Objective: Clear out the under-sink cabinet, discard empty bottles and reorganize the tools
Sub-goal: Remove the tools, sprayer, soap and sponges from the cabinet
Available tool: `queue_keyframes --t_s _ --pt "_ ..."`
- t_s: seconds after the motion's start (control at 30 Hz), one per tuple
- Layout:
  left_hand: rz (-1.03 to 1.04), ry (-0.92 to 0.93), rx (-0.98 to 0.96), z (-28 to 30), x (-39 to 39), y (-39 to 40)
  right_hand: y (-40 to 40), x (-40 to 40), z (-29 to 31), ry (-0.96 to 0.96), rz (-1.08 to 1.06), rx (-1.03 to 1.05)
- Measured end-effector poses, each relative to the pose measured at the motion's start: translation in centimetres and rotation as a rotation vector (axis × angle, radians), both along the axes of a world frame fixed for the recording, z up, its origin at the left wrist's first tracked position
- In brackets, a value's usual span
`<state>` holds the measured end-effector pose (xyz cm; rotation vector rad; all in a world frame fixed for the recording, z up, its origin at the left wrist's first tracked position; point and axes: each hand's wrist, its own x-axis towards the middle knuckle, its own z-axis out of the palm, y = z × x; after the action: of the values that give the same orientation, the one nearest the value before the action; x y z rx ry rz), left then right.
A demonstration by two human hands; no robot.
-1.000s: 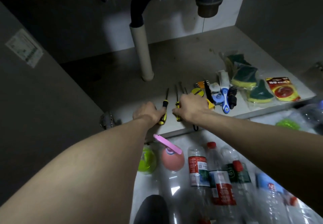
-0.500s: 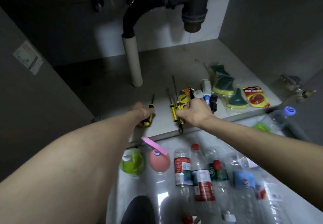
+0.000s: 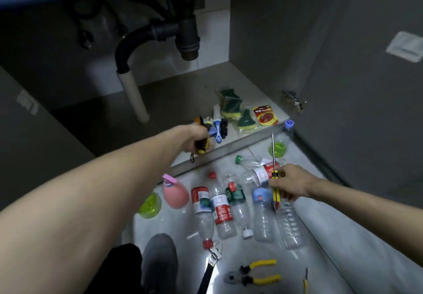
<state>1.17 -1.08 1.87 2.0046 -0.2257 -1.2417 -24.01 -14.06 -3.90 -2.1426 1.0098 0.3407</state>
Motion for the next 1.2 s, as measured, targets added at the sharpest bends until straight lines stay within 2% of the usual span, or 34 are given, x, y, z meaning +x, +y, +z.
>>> queue_keyframes --t_s 0.2,0.37,0.53,0.73,0.87,1.03,1.2 --pt "-0.196 -0.029 -0.022 -1.3 -10.7 -0.5 -0.2 -8.3 0.2 0.172 -0.017 0.116" --pt "-0.343 -0.153 -0.006 -4.6 -17.7 2.3 0.0 -14.0 -0.4 0.37 0.026 0.081" --pt "-0.58 -0.224 0.202 -10.5 -22.3 7.0 1.0 -16.6 -3.0 0.53 0.104 0.029" --pt "-0.506 -0.203 0.299 -15.4 -25.3 11.0 3.3 -17.5 -7.0 0.522 0.029 0.029" --pt "-0.637 -0.273 0.339 -17.1 -26.2 11.4 5.1 -18.7 -8.9 0.508 -0.028 -0.036" --pt "-0.754 -0.333 0.298 -19.0 -28.3 9.2 6.0 -21.5 -11.9 0.53 -0.149 0.012" --pt "-0.668 -0.349 0.251 -21.2 -32.3 7.2 4.9 -22.9 -13.4 0.548 -0.215 0.056"
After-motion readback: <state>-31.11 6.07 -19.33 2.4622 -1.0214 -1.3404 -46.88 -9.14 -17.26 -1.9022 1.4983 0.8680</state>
